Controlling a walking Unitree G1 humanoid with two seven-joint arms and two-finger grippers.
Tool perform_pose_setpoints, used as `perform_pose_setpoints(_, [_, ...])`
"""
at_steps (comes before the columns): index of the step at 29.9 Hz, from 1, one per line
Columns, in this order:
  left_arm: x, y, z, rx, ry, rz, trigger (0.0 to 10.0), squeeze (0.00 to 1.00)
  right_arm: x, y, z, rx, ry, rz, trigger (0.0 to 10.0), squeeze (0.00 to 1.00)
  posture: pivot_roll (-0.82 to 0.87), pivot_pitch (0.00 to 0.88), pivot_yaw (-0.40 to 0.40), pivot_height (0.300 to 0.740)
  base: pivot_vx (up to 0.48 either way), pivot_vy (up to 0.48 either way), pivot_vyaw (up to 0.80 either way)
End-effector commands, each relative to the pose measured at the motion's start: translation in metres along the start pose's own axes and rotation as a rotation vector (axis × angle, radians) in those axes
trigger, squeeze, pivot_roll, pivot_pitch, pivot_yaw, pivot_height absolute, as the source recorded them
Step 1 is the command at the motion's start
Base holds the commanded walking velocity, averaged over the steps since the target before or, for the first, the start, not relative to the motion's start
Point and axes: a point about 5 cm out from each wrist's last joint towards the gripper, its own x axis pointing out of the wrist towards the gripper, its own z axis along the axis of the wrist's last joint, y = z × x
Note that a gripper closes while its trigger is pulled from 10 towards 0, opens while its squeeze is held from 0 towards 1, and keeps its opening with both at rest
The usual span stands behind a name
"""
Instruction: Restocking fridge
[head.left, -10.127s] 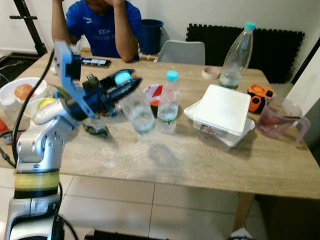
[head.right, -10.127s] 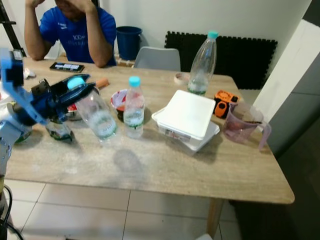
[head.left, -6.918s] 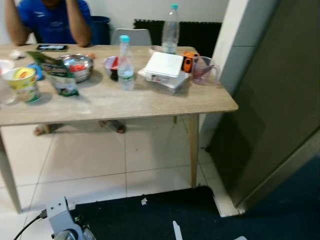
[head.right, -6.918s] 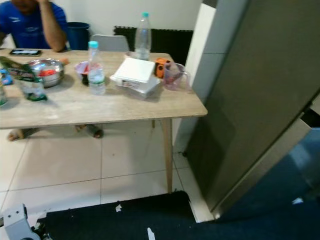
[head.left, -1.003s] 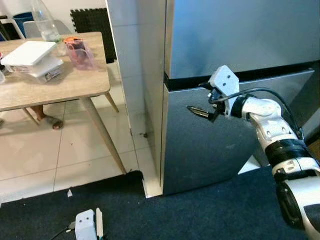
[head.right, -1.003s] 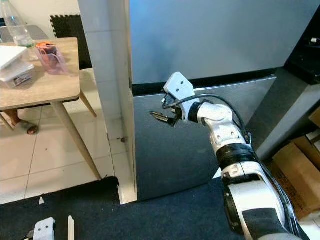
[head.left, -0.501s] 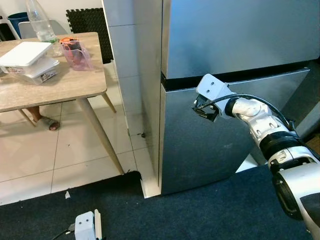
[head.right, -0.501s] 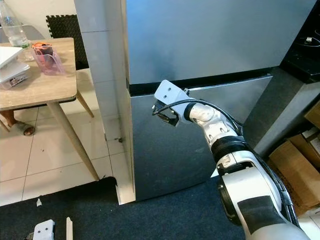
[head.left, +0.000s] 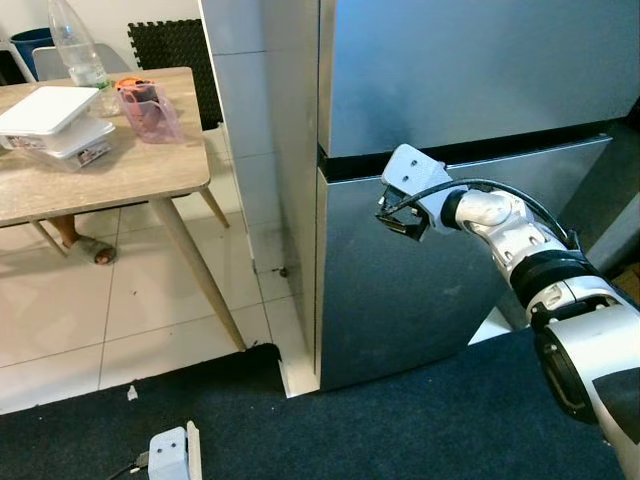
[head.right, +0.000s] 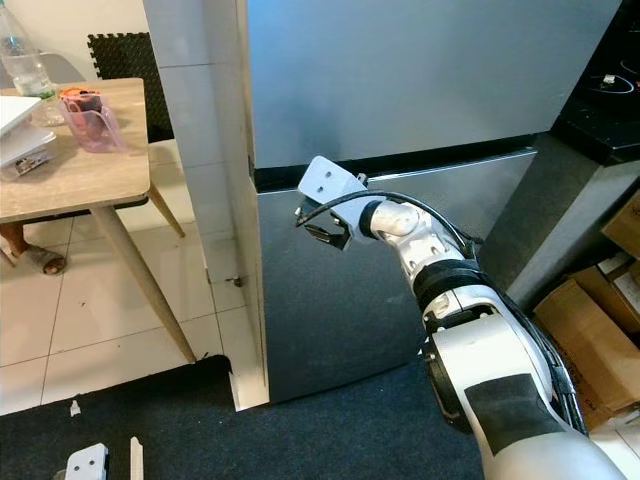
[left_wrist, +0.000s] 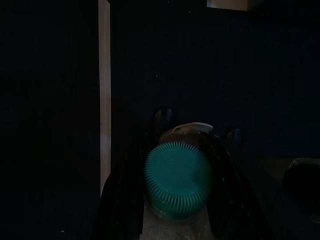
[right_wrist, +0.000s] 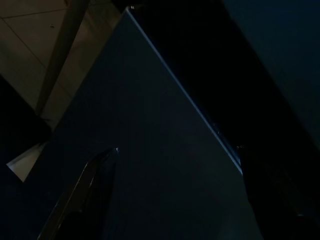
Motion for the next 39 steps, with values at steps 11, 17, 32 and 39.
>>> perform_pose_setpoints(11, [0.002,-0.015,-0.006,-0.013,0.010,-0.051,10.0,0.00,0.007,0.003,0.016,0.076,-0.109,-0.005,10.0,0.00,-0.03,0.000,-0.080,0.740,0.000,0.000,0.00])
perform_pose_setpoints(17, [0.005,-0.013,0.039,0.022,-0.132,-0.074,10.0,0.00,0.005,-0.004,0.031,0.167,-0.239,0.024,10.0,0.00,-0.04,0.055,-0.073,0.740,0.000,0.000,0.00])
perform_pose_setpoints(32, [-0.011,-0.010,0.161,0.224,-0.486,-0.136,10.0,0.00,-0.013,-0.030,0.032,0.107,-0.257,-0.009,10.0,0.00,-0.03,0.226,-0.055,0.740,0.000,0.000,0.00])
perform_pose_setpoints(39, [-0.005,-0.020,0.132,0.349,-0.422,-0.180,10.0,0.00,-0.014,-0.039,0.044,0.066,-0.279,-0.043,10.0,0.00,0.00,0.251,-0.053,0.740,0.000,0.000,0.00])
